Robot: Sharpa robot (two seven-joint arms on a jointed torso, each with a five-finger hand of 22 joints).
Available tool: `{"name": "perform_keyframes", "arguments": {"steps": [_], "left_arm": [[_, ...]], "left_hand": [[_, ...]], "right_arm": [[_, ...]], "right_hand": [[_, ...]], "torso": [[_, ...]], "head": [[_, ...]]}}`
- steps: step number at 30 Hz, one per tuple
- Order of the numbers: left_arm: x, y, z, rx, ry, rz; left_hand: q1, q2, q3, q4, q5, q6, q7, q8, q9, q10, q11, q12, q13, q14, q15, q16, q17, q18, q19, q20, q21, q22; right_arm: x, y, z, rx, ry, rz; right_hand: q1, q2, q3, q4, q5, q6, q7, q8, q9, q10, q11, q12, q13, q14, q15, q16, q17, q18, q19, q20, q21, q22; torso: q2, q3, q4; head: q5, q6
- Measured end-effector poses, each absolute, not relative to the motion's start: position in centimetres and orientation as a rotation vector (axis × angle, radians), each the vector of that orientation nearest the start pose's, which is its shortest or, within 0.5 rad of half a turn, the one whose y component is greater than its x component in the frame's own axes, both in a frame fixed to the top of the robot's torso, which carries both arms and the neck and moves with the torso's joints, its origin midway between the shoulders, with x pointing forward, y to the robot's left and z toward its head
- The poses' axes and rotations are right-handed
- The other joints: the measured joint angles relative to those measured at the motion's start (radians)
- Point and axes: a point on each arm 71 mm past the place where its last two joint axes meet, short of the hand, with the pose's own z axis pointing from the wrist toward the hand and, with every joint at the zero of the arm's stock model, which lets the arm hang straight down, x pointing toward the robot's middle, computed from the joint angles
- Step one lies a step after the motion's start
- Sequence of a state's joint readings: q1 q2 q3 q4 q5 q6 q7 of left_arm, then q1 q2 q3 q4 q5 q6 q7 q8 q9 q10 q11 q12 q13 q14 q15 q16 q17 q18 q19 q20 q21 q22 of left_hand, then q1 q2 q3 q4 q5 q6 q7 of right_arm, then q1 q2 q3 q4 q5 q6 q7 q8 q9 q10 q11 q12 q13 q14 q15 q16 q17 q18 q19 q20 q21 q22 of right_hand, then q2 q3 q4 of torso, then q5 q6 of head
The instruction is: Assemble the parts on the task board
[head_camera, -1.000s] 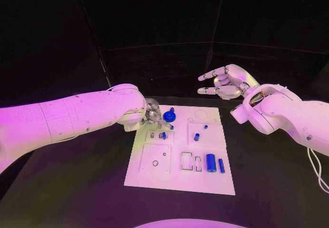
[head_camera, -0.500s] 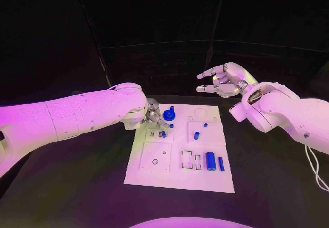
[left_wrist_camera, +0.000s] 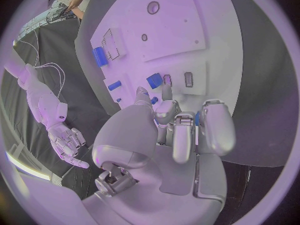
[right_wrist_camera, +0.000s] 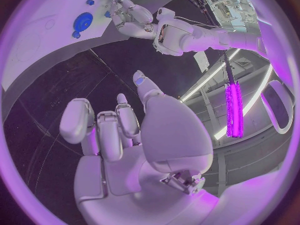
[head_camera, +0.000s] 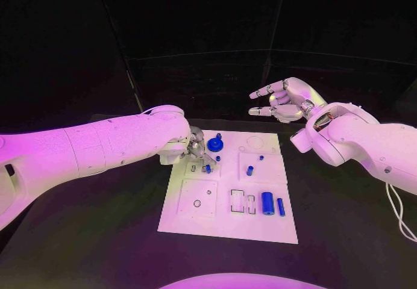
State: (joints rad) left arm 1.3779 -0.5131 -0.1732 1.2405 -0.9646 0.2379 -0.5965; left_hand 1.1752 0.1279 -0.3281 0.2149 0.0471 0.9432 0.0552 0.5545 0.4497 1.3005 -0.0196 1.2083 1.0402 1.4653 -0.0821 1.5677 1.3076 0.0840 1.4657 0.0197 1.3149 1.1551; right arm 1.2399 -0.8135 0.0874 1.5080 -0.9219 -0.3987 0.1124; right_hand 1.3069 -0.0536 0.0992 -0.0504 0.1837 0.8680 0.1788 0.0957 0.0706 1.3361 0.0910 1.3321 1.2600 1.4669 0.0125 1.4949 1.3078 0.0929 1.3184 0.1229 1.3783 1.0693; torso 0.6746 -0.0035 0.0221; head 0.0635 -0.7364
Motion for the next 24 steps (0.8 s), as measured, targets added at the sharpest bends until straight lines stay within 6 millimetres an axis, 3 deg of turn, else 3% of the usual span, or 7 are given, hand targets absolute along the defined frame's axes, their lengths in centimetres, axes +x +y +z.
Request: {"name": "perform_keyframes", "arguments": {"steps": [18,24], "left_arm": [[52.74,13.04,-20.72,-0.050,2.435,-0.293],[52.70,13.05,-20.77,-0.049,2.437,-0.293]], "left_hand": [[-0.004,0.004,0.000,0.000,0.000,-0.004,0.004,0.007,0.008,0.000,0.000,0.000,0.000,0.000,0.000,0.000,0.000,0.000,0.000,0.000,0.000,0.000],[0.028,0.036,0.025,-0.024,0.000,-0.013,0.001,0.022,0.024,-0.001,0.001,0.000,0.000,0.000,0.000,0.000,0.000,0.000,0.000,0.000,0.000,0.001]], "right_arm": [[51.02,-19.22,-11.10,0.274,1.458,1.088],[51.11,-19.15,-11.14,0.275,1.459,1.087]], "right_hand": [[0.000,0.000,0.000,0.000,0.000,0.000,0.000,0.000,0.000,0.000,0.000,-0.005,-0.001,0.000,0.000,0.000,0.000,0.000,0.000,0.000,-0.004,-0.001],[0.000,0.000,-0.003,0.003,0.000,0.000,0.000,0.000,0.000,0.000,0.000,-0.005,-0.001,0.000,0.000,0.000,0.000,0.000,0.000,0.000,-0.004,-0.001]], "torso": [[0.000,0.0003,-0.0001],[0.000,0.0001,-0.0001]], "head": [[-0.001,-0.002],[-0.002,-0.004]]}}
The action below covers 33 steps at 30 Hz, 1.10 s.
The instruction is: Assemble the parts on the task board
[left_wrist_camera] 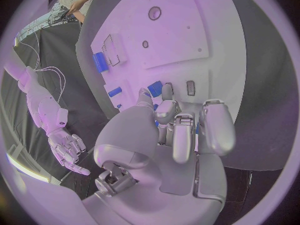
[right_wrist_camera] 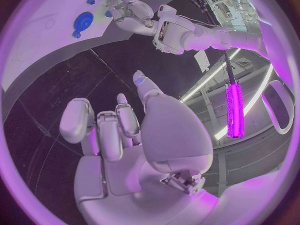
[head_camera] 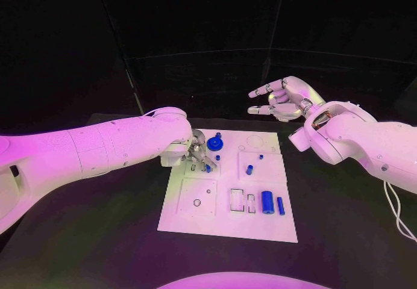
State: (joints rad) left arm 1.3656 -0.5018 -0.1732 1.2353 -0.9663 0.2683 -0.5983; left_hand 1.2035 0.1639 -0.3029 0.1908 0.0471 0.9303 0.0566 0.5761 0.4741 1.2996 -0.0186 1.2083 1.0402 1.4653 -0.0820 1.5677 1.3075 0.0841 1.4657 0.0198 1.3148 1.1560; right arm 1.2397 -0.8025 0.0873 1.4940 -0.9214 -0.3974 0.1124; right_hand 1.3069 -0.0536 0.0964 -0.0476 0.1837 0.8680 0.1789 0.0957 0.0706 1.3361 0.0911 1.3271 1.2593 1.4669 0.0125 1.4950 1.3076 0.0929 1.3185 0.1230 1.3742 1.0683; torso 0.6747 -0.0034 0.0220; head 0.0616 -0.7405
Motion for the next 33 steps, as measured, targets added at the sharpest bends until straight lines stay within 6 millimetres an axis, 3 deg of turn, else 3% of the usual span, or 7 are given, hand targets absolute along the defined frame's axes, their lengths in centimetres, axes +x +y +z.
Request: {"name": "perform_keyframes", "arguments": {"steps": [3,7,23,29,33], "left_arm": [[52.70,13.06,-20.78,-0.049,2.437,-0.293],[52.70,13.05,-20.78,-0.049,2.436,-0.293],[52.65,12.95,-20.76,-0.043,2.439,-0.299],[52.68,13.02,-20.60,-0.043,2.437,-0.307],[52.71,13.11,-20.49,-0.044,2.434,-0.313]], "left_hand": [[0.029,0.029,0.031,-0.021,0.000,-0.010,0.000,0.005,0.008,-0.001,0.001,0.000,0.000,0.000,0.000,0.000,0.000,0.000,0.000,0.000,0.000,0.000],[0.043,0.040,0.051,-0.041,0.000,-0.018,0.000,0.010,0.016,-0.001,0.001,0.000,0.000,0.000,0.000,0.000,0.000,0.000,0.000,0.000,0.000,0.002],[0.081,0.043,0.102,-0.084,0.000,-0.033,0.000,0.014,0.028,-0.008,0.001,0.000,-0.007,0.000,0.000,0.000,0.000,0.000,0.000,0.000,0.004,0.008],[0.131,0.052,0.171,-0.132,-0.002,-0.046,-0.007,0.008,0.029,-0.021,-0.004,-0.013,-0.014,0.000,0.000,0.000,0.000,0.000,0.000,0.000,0.004,0.008],[0.163,0.058,0.195,-0.117,0.012,-0.057,0.000,-0.006,0.025,-0.024,-0.004,-0.027,-0.021,0.000,0.000,0.000,0.000,0.000,-0.004,-0.003,0.004,0.009]], "right_arm": [[51.15,-19.15,-11.16,0.276,1.459,1.086],[51.19,-19.13,-11.19,0.277,1.461,1.085],[51.41,-19.05,-11.37,0.280,1.472,1.081],[51.44,-19.00,-11.41,0.279,1.475,1.081],[51.46,-19.03,-11.44,0.280,1.477,1.080]], "right_hand": [[0.000,0.000,0.000,0.000,0.000,0.000,0.000,0.000,0.000,0.000,0.000,0.000,0.000,0.000,0.000,0.000,0.000,0.000,0.000,0.000,0.000,0.000],[0.000,0.000,0.000,0.000,0.000,0.000,0.000,0.000,0.000,0.000,0.000,0.000,0.000,0.000,0.000,0.000,0.000,0.000,0.000,0.000,0.000,0.000],[0.000,0.000,0.000,0.000,0.000,0.000,0.000,0.000,0.000,0.000,0.000,0.000,0.000,0.000,0.000,0.000,0.000,0.000,0.000,0.000,0.000,-0.001],[0.000,0.000,0.000,0.000,0.000,0.000,0.000,0.000,0.000,0.000,0.000,0.000,0.000,0.000,0.000,0.000,0.000,0.000,0.000,0.000,0.000,-0.001],[0.000,0.000,0.000,0.000,0.000,0.000,0.000,0.000,0.000,0.000,0.000,0.000,0.000,0.000,0.000,-0.003,0.000,0.000,0.000,0.000,0.000,-0.001]], "torso": [[0.000,0.0000,0.0001],[0.000,-0.0003,0.0002],[0.001,0.0001,0.0010],[0.000,0.0000,0.0012],[0.000,-0.0004,0.0012]], "head": [[0.000,-0.001],[0.001,-0.002],[-0.001,-0.005],[0.002,-0.005],[0.002,-0.005]]}}
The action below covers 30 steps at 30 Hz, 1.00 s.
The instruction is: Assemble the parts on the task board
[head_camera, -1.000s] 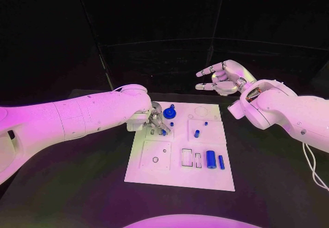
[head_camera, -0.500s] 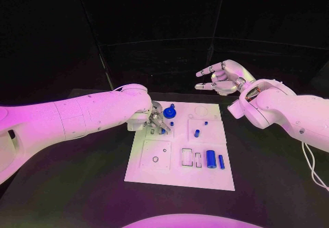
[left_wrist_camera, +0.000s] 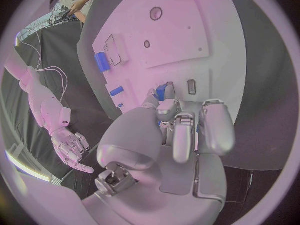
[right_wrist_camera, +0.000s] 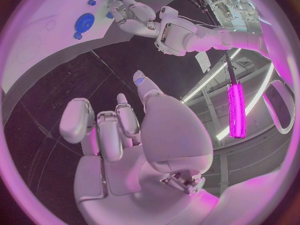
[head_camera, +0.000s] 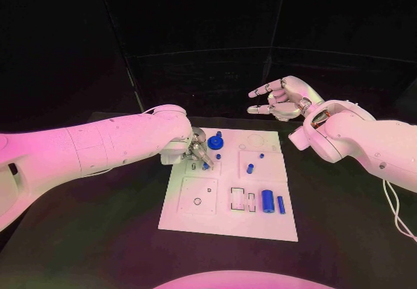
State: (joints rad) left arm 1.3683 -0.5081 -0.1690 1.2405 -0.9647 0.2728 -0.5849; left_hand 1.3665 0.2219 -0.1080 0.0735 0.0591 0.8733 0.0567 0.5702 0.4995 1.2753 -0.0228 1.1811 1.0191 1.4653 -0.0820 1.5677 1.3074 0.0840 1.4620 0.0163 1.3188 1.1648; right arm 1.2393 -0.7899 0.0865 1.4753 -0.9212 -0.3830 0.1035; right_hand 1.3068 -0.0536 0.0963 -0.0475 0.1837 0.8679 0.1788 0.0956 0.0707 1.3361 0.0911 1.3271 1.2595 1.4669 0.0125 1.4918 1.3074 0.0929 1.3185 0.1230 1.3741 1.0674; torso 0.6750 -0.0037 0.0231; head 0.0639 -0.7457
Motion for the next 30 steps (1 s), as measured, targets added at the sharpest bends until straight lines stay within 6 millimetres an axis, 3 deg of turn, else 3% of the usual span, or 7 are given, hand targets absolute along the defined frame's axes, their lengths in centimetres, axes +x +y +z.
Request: {"name": "perform_keyframes", "arguments": {"steps": [4,5,6,7,8,10,30], "left_arm": [[52.7,13.3,-20.5,-0.047,2.432,-0.320],[52.7,13.4,-20.5,-0.049,2.432,-0.321],[52.7,13.4,-20.5,-0.051,2.431,-0.322],[52.7,13.5,-20.6,-0.054,2.431,-0.324],[52.6,13.6,-20.7,-0.057,2.432,-0.324],[52.5,13.8,-20.9,-0.067,2.435,-0.329],[51.9,15.4,-20.7,-0.217,2.338,-0.416]], "left_hand": [[0.005,-0.006,0.042,0.042,0.027,-0.013,0.002,-0.005,-0.001,-0.009,0.002,-0.012,-0.009,0.000,0.000,0.000,0.000,0.000,0.000,0.000,0.000,0.003],[-0.044,-0.043,0.117,0.070,0.030,-0.016,0.010,-0.005,0.002,-0.009,0.002,-0.012,-0.010,-0.001,0.003,0.000,0.000,0.000,-0.004,0.004,0.000,0.004],[-0.120,-0.094,0.306,0.000,0.030,-0.012,0.017,-0.008,0.007,-0.004,0.007,-0.012,-0.011,0.000,0.008,0.000,0.000,0.000,-0.007,0.007,0.000,0.007],[-0.189,-0.135,0.413,0.011,0.030,-0.012,0.017,0.003,0.019,-0.002,0.009,-0.012,-0.010,0.000,0.008,0.000,0.000,0.000,-0.007,0.007,0.001,0.009],[-0.249,-0.175,0.561,-0.035,0.029,-0.011,0.017,0.018,0.032,0.001,0.011,-0.012,-0.007,0.000,0.008,0.000,0.000,0.000,-0.007,0.007,0.004,0.011],[-0.277,-0.200,0.612,-0.019,0.027,-0.008,0.013,0.035,0.047,0.008,0.010,-0.006,-0.002,0.000,0.008,0.000,0.000,0.000,-0.007,0.007,0.004,0.013],[-0.322,-0.243,0.701,-0.017,0.085,-0.007,0.007,0.075,0.085,0.026,0.006,0.012,0.016,0.000,0.008,0.000,0.000,0.000,-0.003,0.010,0.017,0.034]], "right_arm": [[51.5,-19.1,-11.5,0.280,1.479,1.079],[51.5,-19.1,-11.5,0.281,1.480,1.079],[51.5,-19.1,-11.5,0.281,1.480,1.079],[51.5,-19.1,-11.5,0.281,1.481,1.079],[51.5,-19.1,-11.5,0.281,1.481,1.078],[51.5,-19.1,-11.5,0.281,1.482,1.078],[51.7,-19.3,-11.6,0.282,1.490,1.073]], "right_hand": [[0.000,0.000,0.000,0.000,0.000,0.000,0.000,0.000,0.000,0.000,0.000,0.000,0.000,0.000,0.000,0.000,0.000,0.000,0.000,0.000,0.000,0.000],[0.000,0.000,0.000,0.000,0.000,0.000,0.000,0.000,0.000,0.000,0.000,0.000,0.000,0.000,0.000,0.000,0.000,0.000,0.000,0.000,0.000,0.000],[0.000,0.000,0.000,0.000,0.000,0.000,0.000,0.000,0.000,0.000,0.000,0.000,0.000,0.000,0.000,0.000,0.000,0.000,0.000,0.000,0.000,0.000],[0.000,0.000,-0.002,0.002,0.003,0.000,0.000,0.000,0.000,0.000,0.000,0.000,0.000,0.000,0.000,0.000,0.000,0.000,0.000,0.000,0.000,0.000],[0.000,0.000,-0.004,0.004,0.010,0.000,0.000,0.000,0.000,0.000,0.000,0.000,0.000,0.000,0.000,0.000,0.000,0.000,0.000,0.000,0.000,0.000],[0.000,0.000,-0.006,0.006,0.025,0.000,0.000,0.000,0.000,0.000,0.000,0.000,0.000,0.000,0.000,0.000,0.000,0.000,0.000,0.000,0.000,0.000],[0.000,0.000,-0.007,0.007,0.030,0.000,0.000,0.000,0.000,0.000,0.000,0.000,0.000,0.000,0.000,0.000,0.000,0.000,0.000,0.000,0.000,-0.001]], "torso": [[0.000,-0.0001,0.0000],[0.000,-0.0001,0.0000],[0.000,-0.0002,0.0000],[0.000,-0.0002,0.0000],[0.000,-0.0002,0.0000],[0.000,-0.0002,0.0002],[0.000,0.0015,0.0013]], "head": [[0.000,-0.001],[0.000,-0.001],[0.000,-0.001],[0.000,-0.002],[0.000,-0.002],[0.000,-0.002],[0.008,-0.008]]}}
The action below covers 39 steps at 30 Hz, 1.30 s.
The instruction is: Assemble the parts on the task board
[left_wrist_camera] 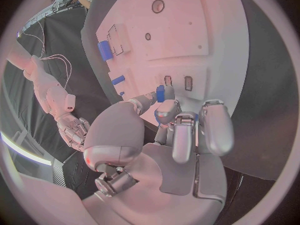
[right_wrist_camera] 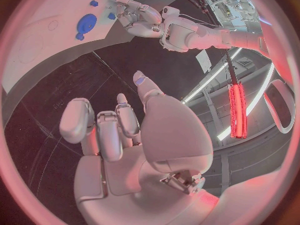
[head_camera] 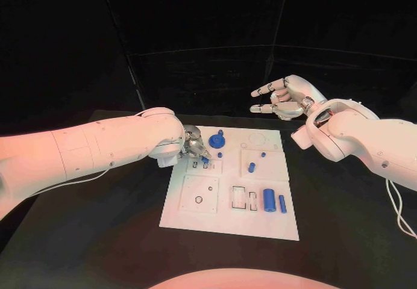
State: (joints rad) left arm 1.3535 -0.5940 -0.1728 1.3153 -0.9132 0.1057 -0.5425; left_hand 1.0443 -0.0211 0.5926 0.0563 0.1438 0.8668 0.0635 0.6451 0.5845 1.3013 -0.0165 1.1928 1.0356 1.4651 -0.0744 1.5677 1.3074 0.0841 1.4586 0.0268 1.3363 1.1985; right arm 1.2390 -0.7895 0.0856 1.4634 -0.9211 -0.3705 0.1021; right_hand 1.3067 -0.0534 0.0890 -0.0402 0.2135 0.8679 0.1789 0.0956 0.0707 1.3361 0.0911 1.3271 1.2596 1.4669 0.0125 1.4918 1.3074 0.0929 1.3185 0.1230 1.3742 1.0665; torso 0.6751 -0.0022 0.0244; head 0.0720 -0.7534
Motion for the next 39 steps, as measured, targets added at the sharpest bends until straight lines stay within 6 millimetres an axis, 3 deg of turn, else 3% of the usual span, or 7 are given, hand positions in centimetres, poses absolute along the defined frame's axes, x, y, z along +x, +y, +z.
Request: {"name": "perform_keyframes", "arguments": {"steps": [39], "left_arm": [[51.0,15.7,-22.2,-0.194,2.298,-0.386]], "left_hand": [[-0.010,-0.010,0.017,-0.009,0.019,0.004,-0.003,0.010,0.008,0.005,-0.005,0.000,-0.013,0.003,-0.003,0.000,0.000,0.000,0.003,-0.003,0.000,0.003]], "right_arm": [[51.7,-19.3,-11.7,0.279,1.497,1.073]], "right_hand": [[-0.004,0.004,-0.001,0.001,0.000,0.000,0.000,0.000,0.000,0.000,0.000,0.000,0.000,0.000,0.000,0.000,0.000,0.000,0.000,0.000,0.000,0.000]], "torso": [[0.001,-0.0011,-0.0029]], "head": [[0.010,-0.009]]}}
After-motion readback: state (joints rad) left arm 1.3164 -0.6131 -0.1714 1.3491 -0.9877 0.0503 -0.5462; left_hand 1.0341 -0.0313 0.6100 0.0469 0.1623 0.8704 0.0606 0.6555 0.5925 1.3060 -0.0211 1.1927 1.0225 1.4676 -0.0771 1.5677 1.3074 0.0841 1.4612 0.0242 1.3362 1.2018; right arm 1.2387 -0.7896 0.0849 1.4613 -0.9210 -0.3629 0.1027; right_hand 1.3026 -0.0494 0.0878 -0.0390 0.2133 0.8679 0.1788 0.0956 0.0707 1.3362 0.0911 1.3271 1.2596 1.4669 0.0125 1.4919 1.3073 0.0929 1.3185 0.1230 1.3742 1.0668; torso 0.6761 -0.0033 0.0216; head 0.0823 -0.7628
